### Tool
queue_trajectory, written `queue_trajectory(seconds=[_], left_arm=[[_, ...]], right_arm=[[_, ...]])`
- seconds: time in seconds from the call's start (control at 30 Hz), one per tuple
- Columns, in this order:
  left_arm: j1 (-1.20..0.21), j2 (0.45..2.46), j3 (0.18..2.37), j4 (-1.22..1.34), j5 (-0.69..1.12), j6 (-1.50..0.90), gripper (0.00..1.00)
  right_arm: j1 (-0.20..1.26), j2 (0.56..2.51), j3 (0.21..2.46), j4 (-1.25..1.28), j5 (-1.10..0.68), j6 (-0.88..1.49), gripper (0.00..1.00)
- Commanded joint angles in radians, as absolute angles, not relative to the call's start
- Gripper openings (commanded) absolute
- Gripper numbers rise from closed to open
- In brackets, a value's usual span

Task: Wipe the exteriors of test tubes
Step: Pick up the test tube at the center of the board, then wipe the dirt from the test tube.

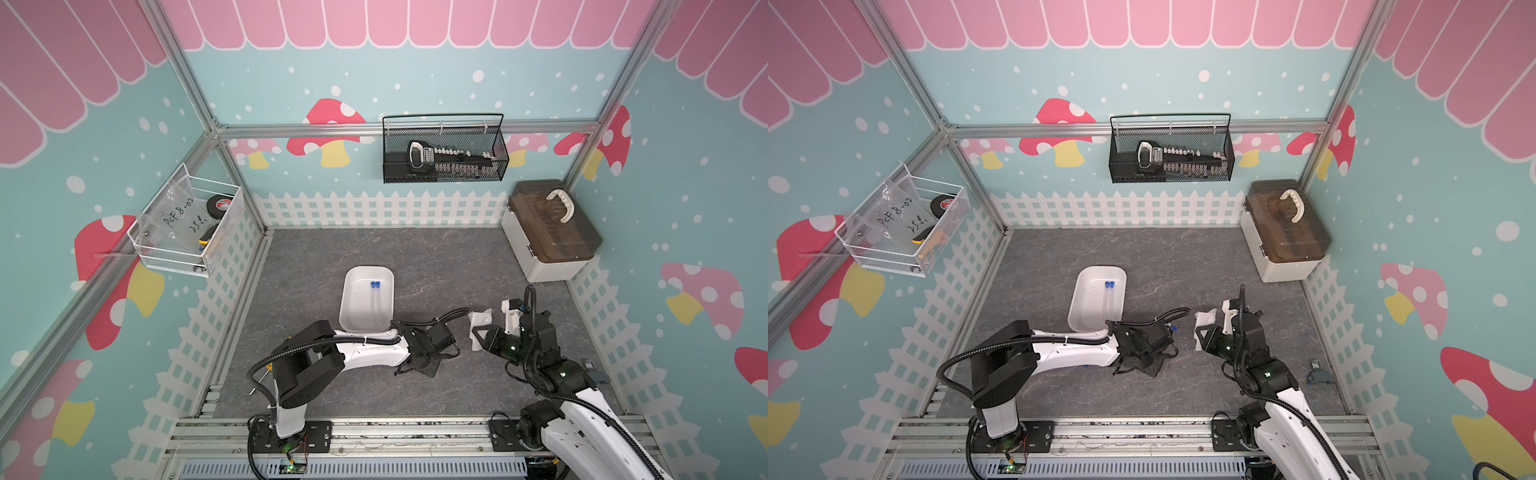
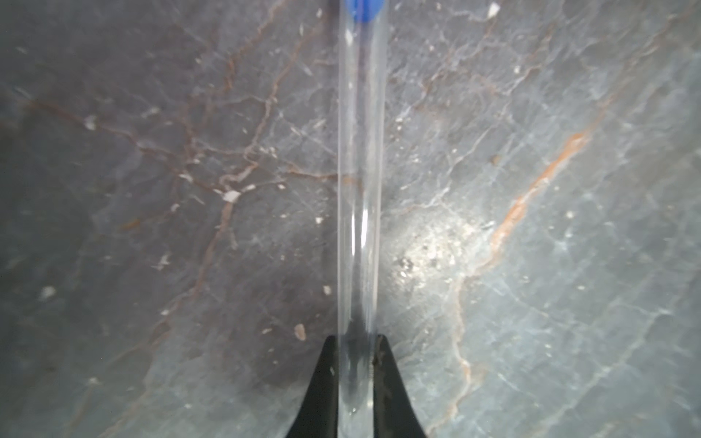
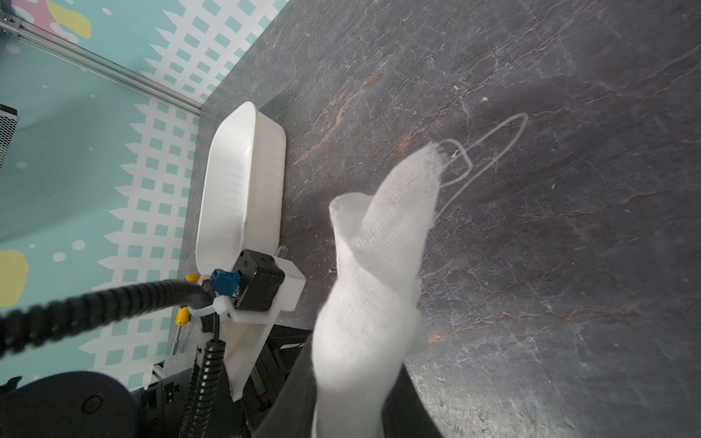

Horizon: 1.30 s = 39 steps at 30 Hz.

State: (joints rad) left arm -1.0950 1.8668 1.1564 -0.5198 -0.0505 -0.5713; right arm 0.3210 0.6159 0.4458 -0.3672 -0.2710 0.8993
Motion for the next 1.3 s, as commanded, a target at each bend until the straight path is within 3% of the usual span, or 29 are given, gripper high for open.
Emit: queue_trajectory(seconds=[0.0,0.37,0.67,1.07,1.27], left_arm=[[-1.056,1.783,1.093,-0.454,0.057,-0.652,0.09],[-0.983,1.474,0.932,-0.186,0.110,-0.726,0.14],[-0.936,1.406,0.862,-0.070,0.143,-0.775,0.14],[-0.922,1.386,0.859,-0.018,0.166,-0.779,0.14],[-0.919,1.353,0.840,-0.023,0.141,-0.781,0.15]], right_arm=[[0.315,0.620,0.468,-0.363,-0.299,0.907,0.23],[0.316,0.712,0.593,-0.277,-0.440,0.928,0.23],[0.336,0.831,0.727,-0.104,-0.528,1.016,0.22],[0.569,1.025,0.825,-0.029,-0.432,0.997,0.22],[0.584,0.999,0.845,-0.182,-0.314,0.935,0.22]])
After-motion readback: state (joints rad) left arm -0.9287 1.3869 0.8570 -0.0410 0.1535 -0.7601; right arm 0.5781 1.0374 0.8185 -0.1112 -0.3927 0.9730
